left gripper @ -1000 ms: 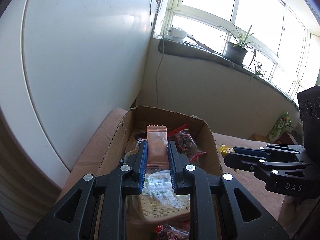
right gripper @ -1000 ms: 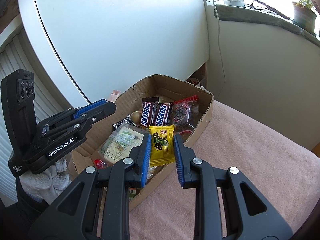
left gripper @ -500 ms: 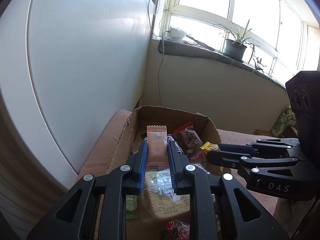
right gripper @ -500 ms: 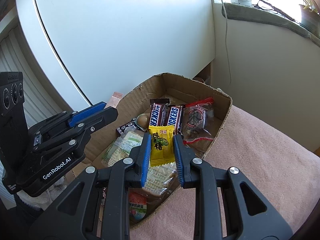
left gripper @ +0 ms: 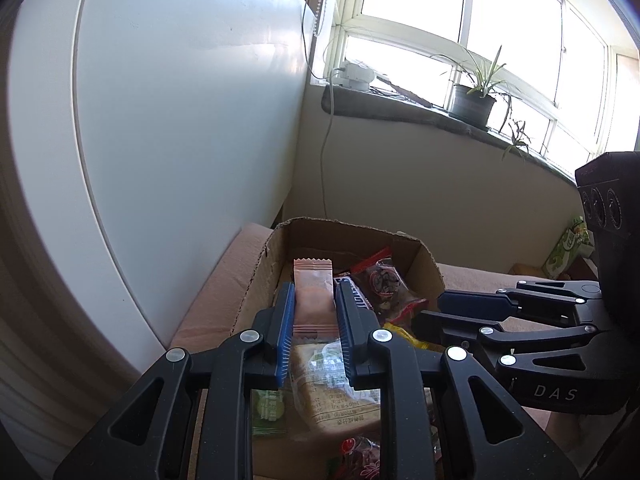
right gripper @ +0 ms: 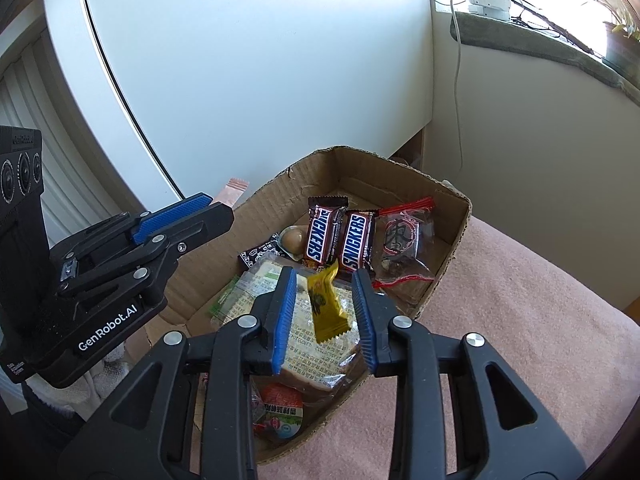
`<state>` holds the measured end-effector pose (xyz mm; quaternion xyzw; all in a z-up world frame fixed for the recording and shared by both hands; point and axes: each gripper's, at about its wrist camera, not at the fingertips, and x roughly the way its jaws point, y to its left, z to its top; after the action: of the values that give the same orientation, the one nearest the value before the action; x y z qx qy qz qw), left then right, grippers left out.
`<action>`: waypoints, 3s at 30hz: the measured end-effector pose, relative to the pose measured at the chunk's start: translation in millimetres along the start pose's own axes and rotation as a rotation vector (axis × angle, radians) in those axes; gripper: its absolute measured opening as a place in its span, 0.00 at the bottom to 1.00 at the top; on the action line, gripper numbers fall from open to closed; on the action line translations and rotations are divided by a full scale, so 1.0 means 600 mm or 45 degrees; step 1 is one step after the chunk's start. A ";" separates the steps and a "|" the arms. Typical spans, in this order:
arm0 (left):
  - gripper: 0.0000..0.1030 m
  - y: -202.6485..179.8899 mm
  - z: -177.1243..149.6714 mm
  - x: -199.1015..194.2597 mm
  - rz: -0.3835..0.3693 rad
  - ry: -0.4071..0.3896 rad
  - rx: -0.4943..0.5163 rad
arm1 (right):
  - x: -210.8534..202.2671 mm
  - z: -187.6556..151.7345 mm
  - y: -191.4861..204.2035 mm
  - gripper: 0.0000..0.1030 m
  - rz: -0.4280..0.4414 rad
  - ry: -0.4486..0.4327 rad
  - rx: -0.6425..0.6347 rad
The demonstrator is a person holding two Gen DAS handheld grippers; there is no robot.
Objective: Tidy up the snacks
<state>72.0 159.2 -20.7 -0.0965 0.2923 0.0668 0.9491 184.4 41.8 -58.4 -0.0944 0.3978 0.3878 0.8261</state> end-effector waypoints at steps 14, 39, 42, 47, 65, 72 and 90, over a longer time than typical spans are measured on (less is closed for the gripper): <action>0.40 0.007 0.001 -0.016 0.018 -0.026 0.008 | -0.016 -0.008 0.006 0.67 -0.058 -0.024 -0.027; 0.75 -0.026 -0.050 -0.110 0.065 -0.160 0.098 | -0.157 -0.098 0.013 0.92 -0.243 -0.226 0.037; 0.79 -0.025 -0.062 -0.123 0.059 -0.168 0.072 | -0.162 -0.113 0.017 0.92 -0.277 -0.223 0.025; 0.79 -0.028 -0.085 -0.131 0.062 -0.158 0.075 | -0.170 -0.135 0.030 0.92 -0.315 -0.212 0.012; 0.79 -0.019 -0.109 -0.132 0.112 -0.137 0.037 | -0.187 -0.181 0.039 0.92 -0.359 -0.221 0.051; 0.79 -0.019 -0.110 -0.140 0.109 -0.156 0.029 | -0.183 -0.188 0.035 0.92 -0.363 -0.222 0.064; 0.79 -0.023 -0.104 -0.134 0.106 -0.154 0.043 | -0.184 -0.196 0.026 0.92 -0.359 -0.215 0.090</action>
<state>-25.4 126.1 -23.6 -0.0641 0.2393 0.1069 0.9629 62.3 -64.5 -53.5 -0.0874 0.3232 0.2603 0.9056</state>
